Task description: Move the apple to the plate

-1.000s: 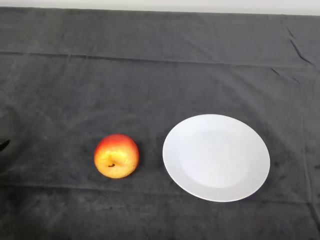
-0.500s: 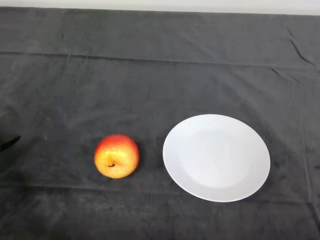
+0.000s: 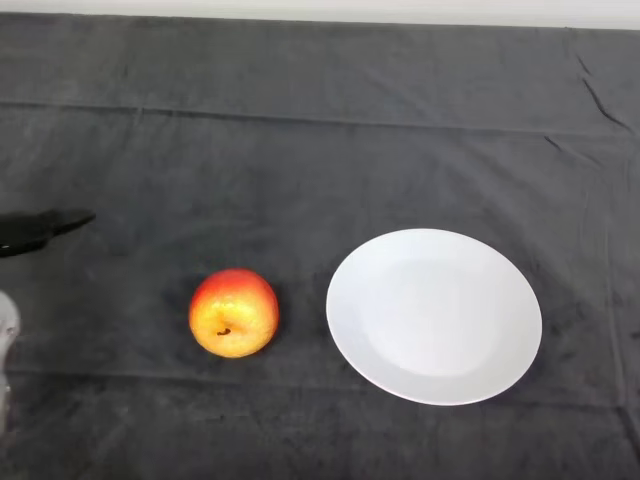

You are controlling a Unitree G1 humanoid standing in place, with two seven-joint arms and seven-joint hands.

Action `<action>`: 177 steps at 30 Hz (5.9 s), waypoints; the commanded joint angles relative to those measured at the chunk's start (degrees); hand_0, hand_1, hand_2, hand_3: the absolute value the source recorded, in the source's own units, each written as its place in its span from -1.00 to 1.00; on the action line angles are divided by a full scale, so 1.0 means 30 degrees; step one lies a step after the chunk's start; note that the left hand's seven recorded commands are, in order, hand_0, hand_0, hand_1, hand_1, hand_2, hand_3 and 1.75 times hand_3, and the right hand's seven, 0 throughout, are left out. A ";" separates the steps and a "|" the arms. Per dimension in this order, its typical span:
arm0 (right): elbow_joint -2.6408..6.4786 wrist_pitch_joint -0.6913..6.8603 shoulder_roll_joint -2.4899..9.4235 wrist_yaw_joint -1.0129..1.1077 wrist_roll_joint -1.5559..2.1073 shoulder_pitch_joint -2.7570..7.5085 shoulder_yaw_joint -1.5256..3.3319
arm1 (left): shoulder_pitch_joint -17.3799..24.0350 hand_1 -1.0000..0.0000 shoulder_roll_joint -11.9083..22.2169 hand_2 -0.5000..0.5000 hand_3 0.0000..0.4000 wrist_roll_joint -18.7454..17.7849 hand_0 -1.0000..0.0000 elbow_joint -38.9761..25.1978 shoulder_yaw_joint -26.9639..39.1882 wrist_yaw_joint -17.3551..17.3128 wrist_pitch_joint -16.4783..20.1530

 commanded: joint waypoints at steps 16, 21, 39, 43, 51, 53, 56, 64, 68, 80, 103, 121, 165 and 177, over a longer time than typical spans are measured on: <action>-0.0084 -0.0042 -0.0444 -0.0023 0.0099 0.0299 -0.0305 | 0.1846 1.00 -0.0726 0.00 -1.00 0.0358 1.00 -0.5810 -0.3544 -0.1709 0.4340; -0.0130 -0.0039 -0.0427 -0.0052 0.0106 0.0314 -0.0303 | 0.2005 1.00 -0.0808 0.00 -1.00 0.0607 1.00 -0.5819 -0.4945 -0.1897 0.4694; -0.0210 -0.0018 -0.0399 -0.0110 0.0139 0.0341 -0.0305 | 0.1589 1.00 0.0359 0.00 -1.00 0.1493 1.00 -0.4554 -0.7444 -0.4260 0.5806; -0.0215 -0.0014 -0.0398 -0.0116 0.0146 0.0343 -0.0305 | 0.1393 1.00 0.0529 0.00 -1.00 0.1757 1.00 -0.4284 -0.7533 -0.4518 0.6025; -0.0220 -0.0007 -0.0398 -0.0124 0.0158 0.0345 -0.0306 | 0.1173 -1.00 0.0677 0.00 1.00 0.2258 -1.00 -0.3928 -0.7454 -0.4526 0.6212; -0.0221 -0.0005 -0.0398 -0.0125 0.0160 0.0346 -0.0306 | 0.1167 -1.00 0.0689 0.00 1.00 0.2350 -1.00 -0.3886 -0.7385 -0.4450 0.6179; -0.0222 -0.0004 -0.0398 -0.0127 0.0164 0.0346 -0.0305 | 0.1185 -1.00 0.0703 0.00 1.00 0.2454 -1.00 -0.3867 -0.7256 -0.4323 0.6090; -0.0225 0.0000 -0.0398 -0.0131 0.0172 0.0348 -0.0304 | 0.1269 -1.00 0.0735 0.00 1.00 0.2610 -1.00 -0.3904 -0.6866 -0.4008 0.5730; -0.0227 0.0001 -0.0397 -0.0133 0.0175 0.0348 -0.0302 | 0.1297 -1.00 0.0789 0.00 1.00 0.2654 -1.00 -0.3922 -0.6646 -0.3902 0.5532; -0.0232 0.0002 -0.0396 -0.0138 0.0183 0.0351 -0.0298 | 0.0834 -1.00 0.0591 0.00 1.00 0.2921 -1.00 -0.4276 -0.5968 -0.3380 0.5763; -0.0242 0.0002 -0.0393 -0.0147 0.0195 0.0356 -0.0289 | 0.0304 -1.00 -0.0332 0.00 1.00 0.3277 -1.00 -0.6498 -0.5640 -0.1938 0.6692; -0.0224 0.0004 -0.0404 -0.0139 0.0203 0.0352 -0.0286 | -0.2352 -1.00 -0.1382 0.00 1.00 0.3310 -1.00 -0.5359 -0.7457 -0.1710 0.7097; 0.0060 0.0025 -0.0539 0.0005 0.0209 0.0268 -0.0304 | -0.8725 -1.00 -0.4797 0.00 1.00 -0.1232 -1.00 0.5624 -1.6734 0.0795 0.2481; 0.0173 0.0027 -0.0588 0.0067 0.0202 0.0233 -0.0311 | -0.9415 1.00 -0.4865 -0.81 0.62 -0.2571 -0.62 0.6963 -1.8782 0.0501 0.2017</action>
